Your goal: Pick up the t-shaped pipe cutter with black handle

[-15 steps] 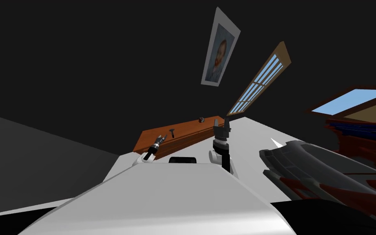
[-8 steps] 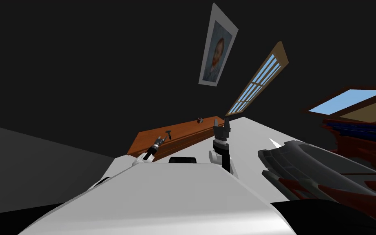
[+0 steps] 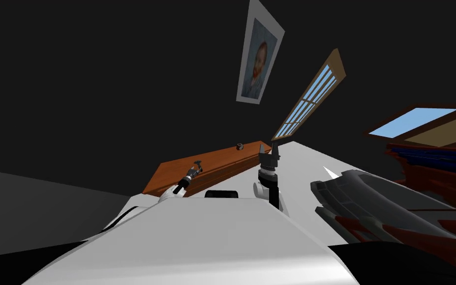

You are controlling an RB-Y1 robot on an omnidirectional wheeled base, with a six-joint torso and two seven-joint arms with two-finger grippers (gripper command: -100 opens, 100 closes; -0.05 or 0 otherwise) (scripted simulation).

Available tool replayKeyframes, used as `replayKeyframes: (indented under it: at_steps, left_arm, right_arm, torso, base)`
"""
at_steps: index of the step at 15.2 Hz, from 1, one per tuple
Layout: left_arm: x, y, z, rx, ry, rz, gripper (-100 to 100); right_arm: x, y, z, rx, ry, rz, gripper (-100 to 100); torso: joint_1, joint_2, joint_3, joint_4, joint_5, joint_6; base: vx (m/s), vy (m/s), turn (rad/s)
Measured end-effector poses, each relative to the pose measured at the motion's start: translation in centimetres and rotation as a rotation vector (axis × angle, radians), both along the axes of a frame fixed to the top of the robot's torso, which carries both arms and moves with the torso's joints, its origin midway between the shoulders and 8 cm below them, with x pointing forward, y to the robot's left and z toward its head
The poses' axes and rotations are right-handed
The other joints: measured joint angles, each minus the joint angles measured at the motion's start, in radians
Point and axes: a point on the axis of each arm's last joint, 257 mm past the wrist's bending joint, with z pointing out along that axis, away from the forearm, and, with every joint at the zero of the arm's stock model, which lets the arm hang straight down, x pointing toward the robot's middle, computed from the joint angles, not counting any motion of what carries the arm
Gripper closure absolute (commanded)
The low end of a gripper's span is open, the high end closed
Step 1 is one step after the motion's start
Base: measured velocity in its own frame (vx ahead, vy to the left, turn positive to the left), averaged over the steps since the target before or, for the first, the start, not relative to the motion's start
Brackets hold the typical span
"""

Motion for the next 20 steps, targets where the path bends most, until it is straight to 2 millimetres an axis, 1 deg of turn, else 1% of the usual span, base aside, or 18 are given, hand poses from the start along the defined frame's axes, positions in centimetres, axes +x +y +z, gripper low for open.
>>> replayKeyframes:
  at_steps: [1,2,3,4,5,6,8,9,12,14,16,17,20]
  left_arm:
    - [0.0,0.0,-0.1,0.005,0.001,-0.002,-100]
    - [0.1,-0.7,-0.4,0.002,0.005,-0.010,-100]
    - [-0.3,-1.5,-0.7,0.001,0.009,-0.021,-100]
    - [-0.5,-1.9,-0.7,0.002,0.010,-0.026,-100]
    - [-0.5,-2.7,-0.7,0.001,0.010,-0.038,-100]
    - [-0.9,-4.3,-0.7,-0.004,0.009,-0.056,-100]
    - [-1.3,-6.5,-1.2,-0.006,0.015,-0.081,-100]
    - [-1.3,-8.0,-1.3,-0.010,0.014,-0.099,-100]
    - [-1.8,-11.1,-1.4,-0.010,0.012,-0.137,-100]
    - [-1.8,-13.4,-1.0,-0.010,0.008,-0.161,-100]
    - [-2.2,-15.6,-1.2,-0.010,0.007,-0.178,-100]
    - [-2.2,-16.5,-1.1,-0.007,0.002,-0.188,-100]
    - [-2.6,-18.1,-0.6,-0.003,-0.002,-0.203,-100]
  right_arm:
    - [0.0,0.0,0.0,0.000,0.000,0.000,0]
    - [0.0,0.0,0.0,0.000,0.000,0.000,0]
    - [0.0,0.0,0.0,0.000,0.000,0.000,0]
    - [0.0,0.0,0.0,0.000,0.000,0.000,0]
    - [0.0,0.0,0.0,0.000,0.000,0.000,0]
    - [0.0,0.0,0.0,-0.001,0.000,0.000,0]
    - [0.0,0.0,0.0,-0.001,0.000,0.000,0]
    - [0.0,0.0,0.0,-0.001,0.000,0.000,0]
    - [0.0,0.0,0.0,0.000,0.000,0.000,0]
    - [0.0,0.0,0.0,-0.001,0.000,0.000,0]
    - [0.0,0.0,0.0,0.000,0.000,0.000,0]
    - [0.0,0.0,0.0,0.000,0.000,0.000,0]
    - [0.0,0.0,0.0,0.000,0.000,0.000,0]
  torso:
    - [0.002,0.001,0.001,0.000,0.000,0.000]
    - [0.005,0.002,0.001,0.000,0.001,-0.001]
    - [0.008,0.002,0.001,0.000,0.001,-0.001]
    - [0.009,0.002,0.001,0.000,0.002,-0.001]
    - [0.011,0.002,0.001,0.000,0.002,-0.001]
    - [0.013,0.001,0.000,0.000,0.003,-0.002]
    - [0.015,0.000,0.000,0.000,0.003,-0.001]
    - [0.015,-0.001,-0.001,0.000,0.003,-0.001]
    - [0.014,-0.001,0.000,0.000,0.003,-0.001]
    - [0.015,-0.002,-0.001,0.000,0.003,-0.001]
    - [0.010,0.001,0.000,0.000,0.003,0.000]
    - [0.008,0.003,0.002,0.001,0.002,0.000]
    - [0.006,0.005,0.003,0.001,0.001,0.000]
  base:
    - [0.037,0.010,0.137]
    - [0.052,0.038,0.145]
    - [0.041,0.042,0.059]
    - [0.053,0.062,0.131]
    - [0.089,0.107,0.272]
    - [0.089,0.115,0.193]
    - [0.093,0.111,0.213]
    - [0.094,0.087,0.171]
    - [0.086,0.083,0.165]
    - [0.118,0.103,0.232]
    - [0.020,-0.018,0.072]
    - [0.013,-0.018,0.051]
    - [0.014,-0.019,0.064]
